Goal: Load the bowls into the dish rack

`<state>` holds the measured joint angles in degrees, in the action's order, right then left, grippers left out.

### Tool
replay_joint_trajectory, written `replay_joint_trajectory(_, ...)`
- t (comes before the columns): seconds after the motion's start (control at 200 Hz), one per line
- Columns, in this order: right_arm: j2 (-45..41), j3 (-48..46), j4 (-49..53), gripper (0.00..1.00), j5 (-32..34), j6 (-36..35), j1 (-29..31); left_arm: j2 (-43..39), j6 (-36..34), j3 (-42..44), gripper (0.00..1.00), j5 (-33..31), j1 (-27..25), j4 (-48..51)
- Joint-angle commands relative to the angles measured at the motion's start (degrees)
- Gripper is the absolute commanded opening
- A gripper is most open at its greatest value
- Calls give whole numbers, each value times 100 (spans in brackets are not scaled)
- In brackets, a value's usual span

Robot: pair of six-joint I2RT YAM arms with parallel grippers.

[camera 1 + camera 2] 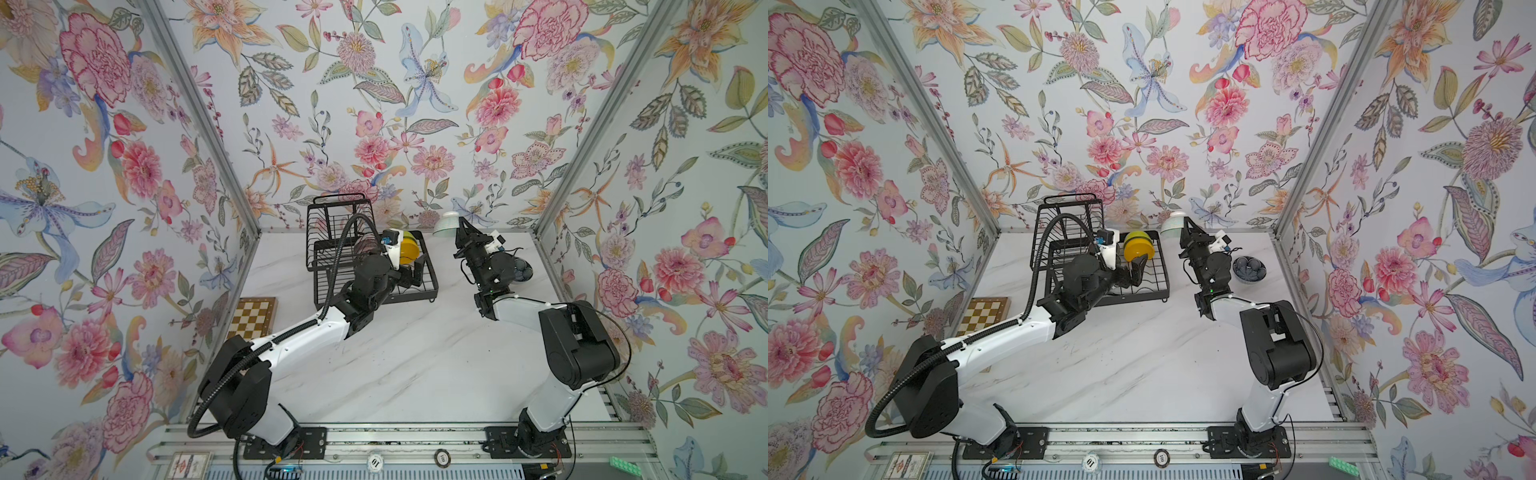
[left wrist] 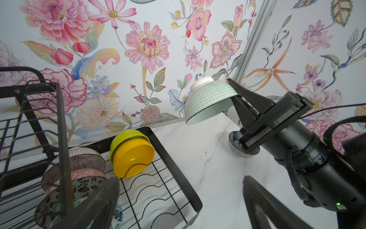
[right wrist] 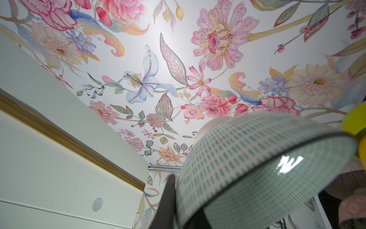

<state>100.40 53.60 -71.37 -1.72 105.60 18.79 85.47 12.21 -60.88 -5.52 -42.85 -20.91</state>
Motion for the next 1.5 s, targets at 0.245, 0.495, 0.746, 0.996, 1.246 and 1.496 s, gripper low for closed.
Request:
replay_joint_trajectory(0.245, -165, 201, 114, 0, -273, -798, 320, -931, 297, 1078, 99, -29, 233, 274)
replay_joint_trajectory(0.495, 165, 347, 275, 0, -251, -915, 576, -1238, 764, 1859, 99, -203, 275, -91)
replay_joint_trajectory(0.746, 742, 546, 93, 0, 4, -586, 835, -1436, 1304, 2614, 99, -220, 392, -606)
replay_joint_trajectory(0.996, 1186, 803, 339, 0, 232, -454, 892, -1181, 1718, 3046, 99, -136, 401, -1319)
replay_joint_trajectory(1.246, 1701, 1061, 410, 0, 468, -63, 951, -846, 1760, 3179, 99, -108, 405, -2013)
replay_joint_trajectory(1.496, 2037, 1264, 457, 0, 628, 16, 987, -734, 1803, 3248, 99, -31, 403, -2247)
